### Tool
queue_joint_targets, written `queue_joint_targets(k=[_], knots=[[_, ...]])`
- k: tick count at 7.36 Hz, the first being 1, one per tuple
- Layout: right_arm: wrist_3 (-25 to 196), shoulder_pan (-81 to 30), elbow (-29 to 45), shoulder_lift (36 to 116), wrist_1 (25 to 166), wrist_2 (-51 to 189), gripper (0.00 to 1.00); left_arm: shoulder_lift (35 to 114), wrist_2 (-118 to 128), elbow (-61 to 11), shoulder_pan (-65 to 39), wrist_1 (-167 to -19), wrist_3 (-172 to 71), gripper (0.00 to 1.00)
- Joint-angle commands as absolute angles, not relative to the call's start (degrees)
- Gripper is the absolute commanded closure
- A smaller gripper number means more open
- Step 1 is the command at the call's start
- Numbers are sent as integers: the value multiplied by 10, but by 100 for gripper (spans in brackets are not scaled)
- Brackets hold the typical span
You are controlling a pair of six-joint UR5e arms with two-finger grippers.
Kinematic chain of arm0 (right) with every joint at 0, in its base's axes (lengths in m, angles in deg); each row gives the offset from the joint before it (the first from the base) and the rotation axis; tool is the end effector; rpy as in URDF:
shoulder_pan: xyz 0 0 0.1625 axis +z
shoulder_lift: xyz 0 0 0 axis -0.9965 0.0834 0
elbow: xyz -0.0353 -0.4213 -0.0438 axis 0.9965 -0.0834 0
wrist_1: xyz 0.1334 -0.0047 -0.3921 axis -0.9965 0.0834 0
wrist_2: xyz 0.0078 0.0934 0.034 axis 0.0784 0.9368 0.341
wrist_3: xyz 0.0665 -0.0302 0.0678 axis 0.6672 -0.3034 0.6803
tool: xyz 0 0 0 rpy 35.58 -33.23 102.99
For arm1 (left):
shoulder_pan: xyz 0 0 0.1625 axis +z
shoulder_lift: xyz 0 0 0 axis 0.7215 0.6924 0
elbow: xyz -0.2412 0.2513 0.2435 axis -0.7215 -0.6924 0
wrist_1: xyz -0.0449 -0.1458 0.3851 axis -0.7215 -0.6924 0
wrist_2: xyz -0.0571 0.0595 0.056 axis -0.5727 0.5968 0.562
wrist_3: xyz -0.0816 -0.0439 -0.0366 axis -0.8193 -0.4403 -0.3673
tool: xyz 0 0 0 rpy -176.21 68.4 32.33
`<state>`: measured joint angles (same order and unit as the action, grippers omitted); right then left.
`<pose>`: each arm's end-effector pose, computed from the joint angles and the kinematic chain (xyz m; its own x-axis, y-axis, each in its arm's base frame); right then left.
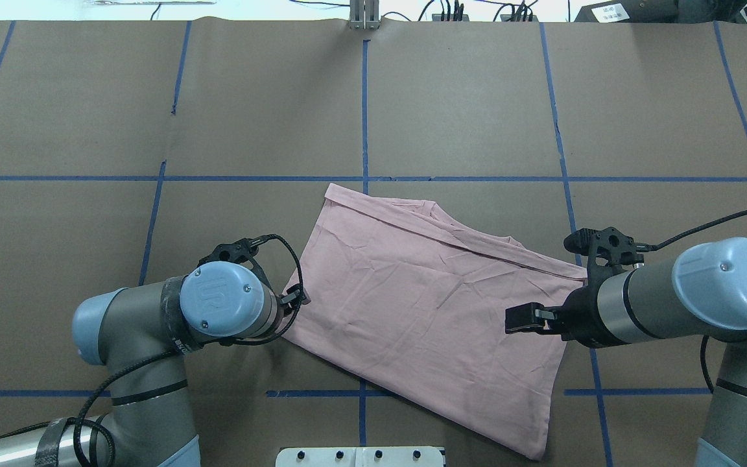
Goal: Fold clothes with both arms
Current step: 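Move the left gripper to the shirt edge nearest it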
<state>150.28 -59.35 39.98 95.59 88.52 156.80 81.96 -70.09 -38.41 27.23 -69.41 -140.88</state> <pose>-0.3670 -0.2874 0.3307 0.5227 0.0895 0.8478 -0.0673 0.9957 -0.0637 0.5540 -0.3194 0.2849 0.5915 -0.4786 -0.6488 0.4186 0.8701 -0.2602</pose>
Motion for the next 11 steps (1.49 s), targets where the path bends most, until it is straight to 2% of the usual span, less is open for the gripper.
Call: queue_joint_targets(k=[1,2,4,5,8,11], knots=[[1503,-593,400,956,885,1567,0,814,-701,-384,274,-694,-1409,19],[1503,-593,400,956,885,1567,0,814,-701,-385,274,-693,-1410,35],[1503,-593,400,956,885,1567,0,815,-701,-392,274,-692,-1407,97],[1503,-592,400,956,885,1567,0,814,-701,-392,274,-692,-1401,100],[1503,-592,400,957,885,1566,0,818,-703,-392,271,-692,-1397,100],[1503,-589,400,956,885,1567,0,823,-701,-371,193,-695,-1301,100]])
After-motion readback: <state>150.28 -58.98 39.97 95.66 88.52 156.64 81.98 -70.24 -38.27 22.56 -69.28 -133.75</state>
